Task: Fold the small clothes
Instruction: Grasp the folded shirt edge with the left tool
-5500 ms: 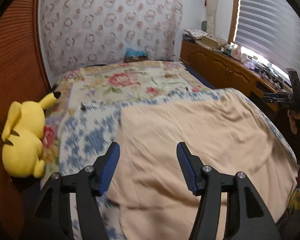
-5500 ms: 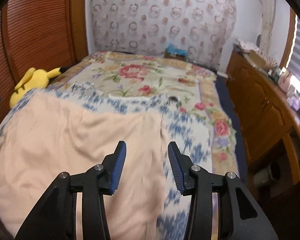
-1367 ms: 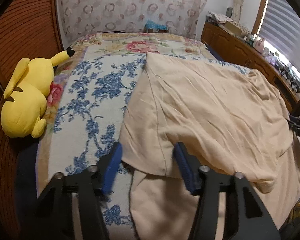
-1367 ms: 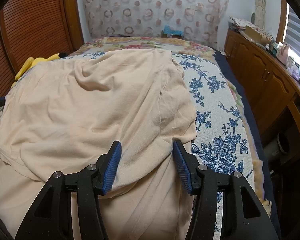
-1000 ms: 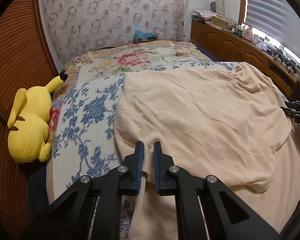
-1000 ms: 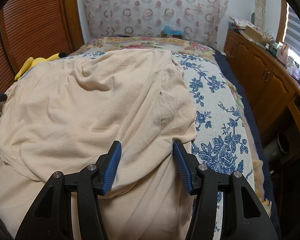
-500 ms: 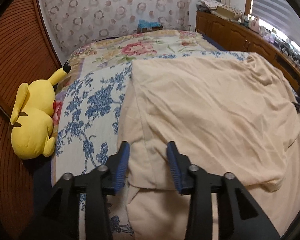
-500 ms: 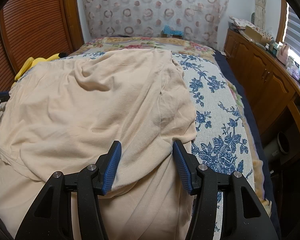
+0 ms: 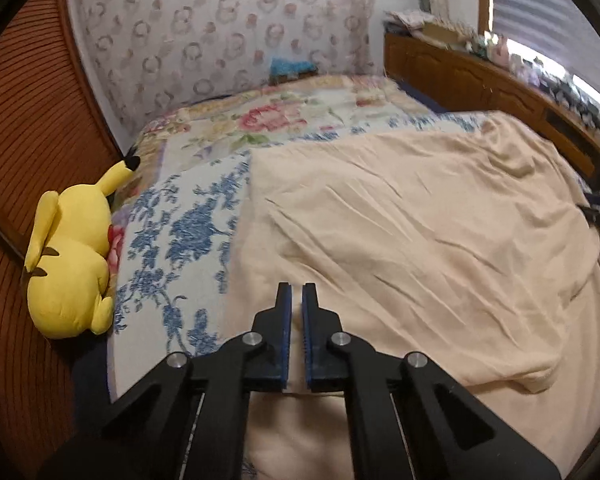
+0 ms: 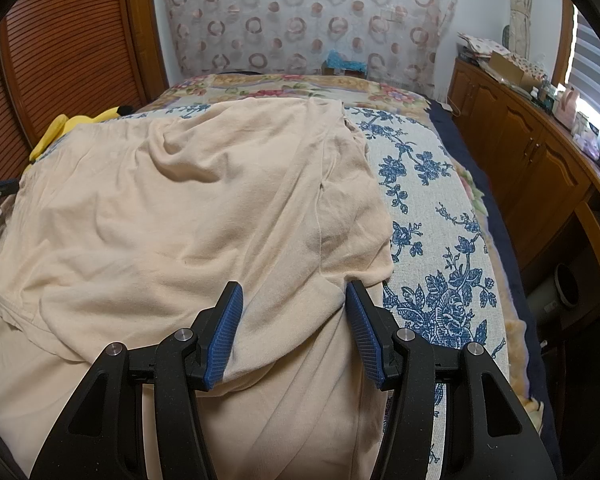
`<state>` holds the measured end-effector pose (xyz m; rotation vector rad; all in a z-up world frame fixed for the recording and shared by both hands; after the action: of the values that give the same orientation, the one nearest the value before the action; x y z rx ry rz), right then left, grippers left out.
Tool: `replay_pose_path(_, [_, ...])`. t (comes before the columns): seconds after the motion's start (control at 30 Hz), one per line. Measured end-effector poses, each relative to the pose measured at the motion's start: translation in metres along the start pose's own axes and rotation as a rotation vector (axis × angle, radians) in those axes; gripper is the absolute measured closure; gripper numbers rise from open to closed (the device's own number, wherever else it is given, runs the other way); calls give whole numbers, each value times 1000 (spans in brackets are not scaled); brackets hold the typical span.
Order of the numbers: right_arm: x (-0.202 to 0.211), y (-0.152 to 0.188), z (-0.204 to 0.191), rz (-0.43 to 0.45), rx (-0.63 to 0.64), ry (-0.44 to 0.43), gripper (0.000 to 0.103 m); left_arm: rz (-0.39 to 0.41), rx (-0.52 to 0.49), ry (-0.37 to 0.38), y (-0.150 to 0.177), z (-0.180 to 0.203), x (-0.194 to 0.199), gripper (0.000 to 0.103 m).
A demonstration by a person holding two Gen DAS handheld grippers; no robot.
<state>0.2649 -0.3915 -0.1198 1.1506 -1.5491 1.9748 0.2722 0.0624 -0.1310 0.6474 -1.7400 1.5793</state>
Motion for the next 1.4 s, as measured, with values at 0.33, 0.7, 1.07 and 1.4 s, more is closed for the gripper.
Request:
replay_pose_path(0.33, [0,0,-1,0,0,0,49,34,9,-74,-14,-9,7,88])
replay_pose_path(0.7, [0,0,0,1,-1,-1,49,-79,7,-26,-2,-9,-26,101])
replay_pose_path(1.07, [0,0,-1,1,-1,0,49,70,-54,-28,-35,9,25,101])
replay_pose_path(1.4, [0,0,-1,1,-1,-1,49,30,-47,-31,-49,-1,11,101])
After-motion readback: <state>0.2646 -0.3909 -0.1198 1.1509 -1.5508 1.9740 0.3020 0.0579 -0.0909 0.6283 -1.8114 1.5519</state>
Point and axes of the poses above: each gripper's, at about its wrist camera, not at the fingertips, and x roughly against the way its jaws point, z to its right, y to its underside, the point moved 5 cm from there along -x, roughly the way its jaws point, and after that the axes turned 6 degrees about x, right-handed, at the moved point
